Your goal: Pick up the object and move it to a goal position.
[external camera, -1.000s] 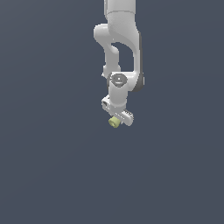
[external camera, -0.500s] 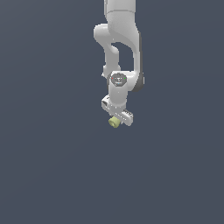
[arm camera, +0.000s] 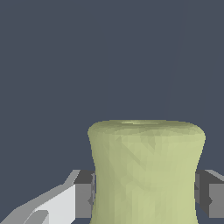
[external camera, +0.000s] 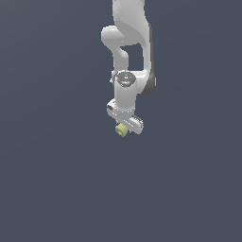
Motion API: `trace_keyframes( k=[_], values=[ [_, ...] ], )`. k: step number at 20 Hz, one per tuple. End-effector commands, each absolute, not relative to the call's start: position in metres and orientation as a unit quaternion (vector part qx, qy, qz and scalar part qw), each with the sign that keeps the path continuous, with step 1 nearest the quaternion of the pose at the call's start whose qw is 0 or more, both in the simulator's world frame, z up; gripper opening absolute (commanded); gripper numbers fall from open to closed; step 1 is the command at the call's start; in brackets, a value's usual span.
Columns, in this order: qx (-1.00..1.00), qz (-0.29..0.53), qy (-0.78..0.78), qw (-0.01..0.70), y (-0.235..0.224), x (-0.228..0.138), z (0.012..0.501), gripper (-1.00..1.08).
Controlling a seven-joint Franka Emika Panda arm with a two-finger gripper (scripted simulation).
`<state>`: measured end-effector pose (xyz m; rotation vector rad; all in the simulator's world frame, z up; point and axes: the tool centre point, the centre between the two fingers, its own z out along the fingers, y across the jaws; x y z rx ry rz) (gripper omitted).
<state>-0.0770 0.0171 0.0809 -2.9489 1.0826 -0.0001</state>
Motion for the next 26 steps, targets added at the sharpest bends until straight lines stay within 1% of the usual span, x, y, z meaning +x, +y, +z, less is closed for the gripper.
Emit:
trace_keyframes(
  k=[1, 20, 26],
  values=[
    [-0.939, 0.000, 0.345, 0.000, 0.012, -0.071, 0.098, -1.00],
    [-0.939, 0.000, 0.345, 0.000, -0.038, -0.005, 0.274, -1.00],
    [-0.939, 0.000, 0.345, -0.001, -0.051, 0.015, 0.321, -1.00]
  ],
)
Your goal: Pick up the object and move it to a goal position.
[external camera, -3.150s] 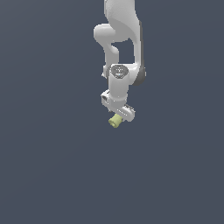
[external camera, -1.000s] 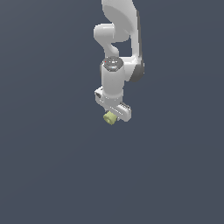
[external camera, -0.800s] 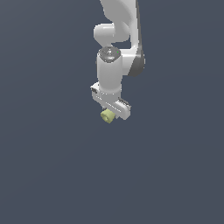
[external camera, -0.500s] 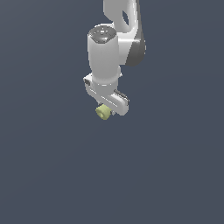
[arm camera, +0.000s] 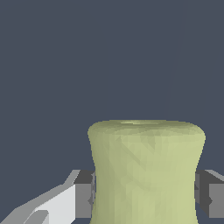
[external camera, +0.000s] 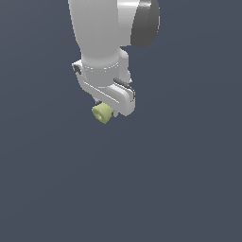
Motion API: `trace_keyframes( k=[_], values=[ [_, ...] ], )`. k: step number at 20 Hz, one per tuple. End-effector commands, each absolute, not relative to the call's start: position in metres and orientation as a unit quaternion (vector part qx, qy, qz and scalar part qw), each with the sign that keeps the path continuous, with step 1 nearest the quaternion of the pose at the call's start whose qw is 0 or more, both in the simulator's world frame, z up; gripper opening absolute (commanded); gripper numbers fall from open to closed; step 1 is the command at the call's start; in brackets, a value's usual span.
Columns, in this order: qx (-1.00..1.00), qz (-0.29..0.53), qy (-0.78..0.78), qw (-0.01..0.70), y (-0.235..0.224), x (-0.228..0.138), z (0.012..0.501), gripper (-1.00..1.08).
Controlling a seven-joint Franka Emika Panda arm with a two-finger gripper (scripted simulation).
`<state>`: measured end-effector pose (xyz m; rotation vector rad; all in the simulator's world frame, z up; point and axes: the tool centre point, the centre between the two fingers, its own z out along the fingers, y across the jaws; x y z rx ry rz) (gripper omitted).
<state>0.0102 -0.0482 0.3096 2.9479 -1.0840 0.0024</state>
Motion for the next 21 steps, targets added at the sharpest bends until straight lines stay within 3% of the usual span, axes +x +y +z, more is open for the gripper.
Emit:
trace_keyframes(
  k=[1, 10, 21],
  values=[
    [0.939, 0.000, -0.345, 0.001, -0.053, 0.018, 0.328, -1.00],
    [0.939, 0.000, -0.344, 0.000, -0.065, 0.037, 0.371, -1.00],
    [0.939, 0.000, -0.344, 0.000, -0.069, 0.045, 0.386, -1.00]
  ],
)
